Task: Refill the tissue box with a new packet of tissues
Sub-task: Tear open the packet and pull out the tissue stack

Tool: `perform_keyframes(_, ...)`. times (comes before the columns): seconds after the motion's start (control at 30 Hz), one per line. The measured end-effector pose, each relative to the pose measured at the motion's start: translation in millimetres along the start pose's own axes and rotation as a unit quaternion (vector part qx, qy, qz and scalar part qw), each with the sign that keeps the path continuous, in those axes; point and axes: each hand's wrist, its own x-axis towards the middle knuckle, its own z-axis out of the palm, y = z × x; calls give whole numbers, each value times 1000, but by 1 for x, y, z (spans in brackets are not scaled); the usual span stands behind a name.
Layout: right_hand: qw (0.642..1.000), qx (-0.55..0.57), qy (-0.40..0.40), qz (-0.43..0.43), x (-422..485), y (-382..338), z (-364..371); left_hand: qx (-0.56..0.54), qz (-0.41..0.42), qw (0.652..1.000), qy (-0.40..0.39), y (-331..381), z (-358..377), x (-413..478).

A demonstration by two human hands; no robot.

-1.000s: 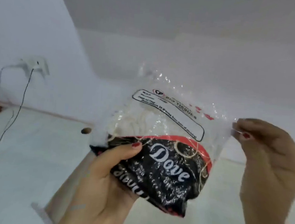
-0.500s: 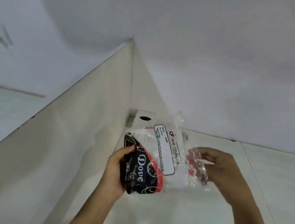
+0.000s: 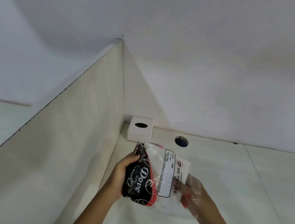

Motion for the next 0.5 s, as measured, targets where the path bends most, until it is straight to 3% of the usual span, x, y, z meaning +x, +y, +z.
perform_keyframes(0.1, 986, 135, -47, -88, 18, 25, 6, 31, -21, 999, -4, -14, -9, 12)
perform_keyframes(0.2, 987, 147, 55, 21, 34, 58, -13, 67, -43, 997, 14, -25, -18, 23)
perform_keyframes(0.33, 978, 20, 181, 102, 38, 54, -29, 98, -62, 988, 105, -39, -40, 41)
perform_keyframes(0.43, 933, -75, 347, 62, 42, 33, -58, 165, -81, 969, 166, -51, -60, 54)
perform_keyframes(0.5, 926, -105, 360, 37, 42, 19, -71, 197, -94, 956, 198, -58, -69, 62)
